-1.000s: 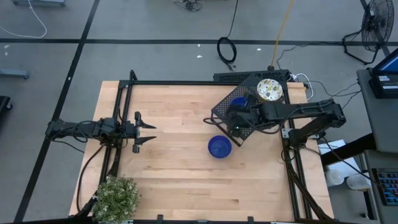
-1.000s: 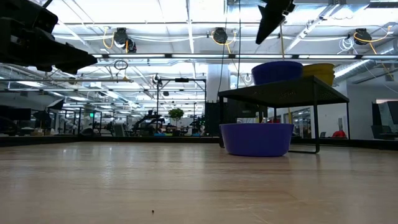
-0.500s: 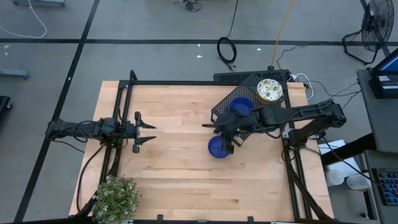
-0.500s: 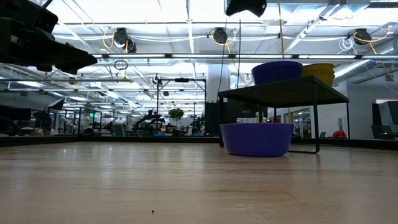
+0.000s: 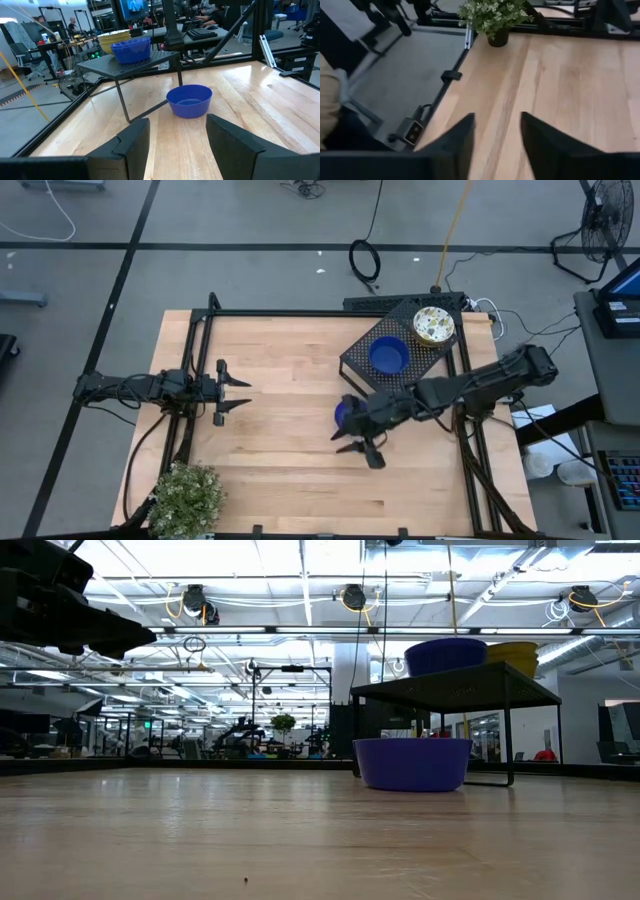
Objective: Pick & Place Mini bowls
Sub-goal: Stack the blue bowl on the blue bowl on the shelf
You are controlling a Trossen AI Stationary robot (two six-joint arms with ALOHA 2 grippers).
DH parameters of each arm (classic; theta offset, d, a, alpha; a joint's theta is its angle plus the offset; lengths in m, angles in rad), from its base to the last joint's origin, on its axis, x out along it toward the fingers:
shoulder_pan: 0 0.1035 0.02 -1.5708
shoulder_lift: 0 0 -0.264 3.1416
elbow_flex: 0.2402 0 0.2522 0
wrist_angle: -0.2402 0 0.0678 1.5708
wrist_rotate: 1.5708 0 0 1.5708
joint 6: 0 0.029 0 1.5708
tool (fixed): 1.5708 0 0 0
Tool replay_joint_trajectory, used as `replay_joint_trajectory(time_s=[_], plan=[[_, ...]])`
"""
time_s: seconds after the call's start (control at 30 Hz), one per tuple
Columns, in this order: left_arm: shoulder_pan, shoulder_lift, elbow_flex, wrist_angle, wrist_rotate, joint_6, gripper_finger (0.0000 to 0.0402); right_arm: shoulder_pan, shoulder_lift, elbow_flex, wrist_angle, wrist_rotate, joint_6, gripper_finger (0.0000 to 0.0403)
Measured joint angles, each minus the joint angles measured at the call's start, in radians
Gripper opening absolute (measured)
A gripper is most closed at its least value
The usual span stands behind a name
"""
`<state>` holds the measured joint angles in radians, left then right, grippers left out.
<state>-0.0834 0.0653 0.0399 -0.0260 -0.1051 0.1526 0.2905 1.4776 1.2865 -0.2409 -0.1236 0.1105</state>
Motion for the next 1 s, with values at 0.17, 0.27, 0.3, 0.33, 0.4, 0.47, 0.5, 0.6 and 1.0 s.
replay_joint_trajectory(time_s=[0.17,0.27,0.3,0.33,0.4,0.47,0.5,0.6,1.0], plan=[[0.0,0.0,0.0,0.0,0.0,0.0,0.0198,0.059,0.01,0.0,-0.068,0.154,-0.029,0.0222],[0.0,0.0,0.0,0.0,0.0,0.0,0.0198,0.071,0.034,-0.001,-0.227,0.237,-0.01,0.0233],[0.0,0.0,0.0,0.0,0.0,0.0,0.0198,0.072,0.045,-0.002,-0.28,0.257,0.002,0.0233],[0.0,0.0,0.0,0.0,0.0,0.0,0.0198,0.069,0.057,-0.002,-0.323,0.271,0.015,0.0232],[0.0,0.0,0.0,0.0,0.0,0.0,0.0198,0.065,0.066,-0.02,-0.384,0.285,0.033,0.0226],[0.0,0.0,0.0,0.0,0.0,0.0,0.0198,0.056,0.072,-0.06,-0.39,0.28,0.043,0.022],[0.0,0.0,0.0,0.001,0.0,0.0,0.0198,0.052,0.073,-0.083,-0.366,0.281,0.044,0.0217],[0.0,0.0,0.0,0.0,0.0,0.0,0.0198,0.04,0.073,-0.155,-0.341,0.28,0.046,0.021],[0.0,0.0,0.0,0.0,0.0,0.0,0.0198,0.008,0.073,-0.38,-0.091,0.249,0.038,0.0202]])
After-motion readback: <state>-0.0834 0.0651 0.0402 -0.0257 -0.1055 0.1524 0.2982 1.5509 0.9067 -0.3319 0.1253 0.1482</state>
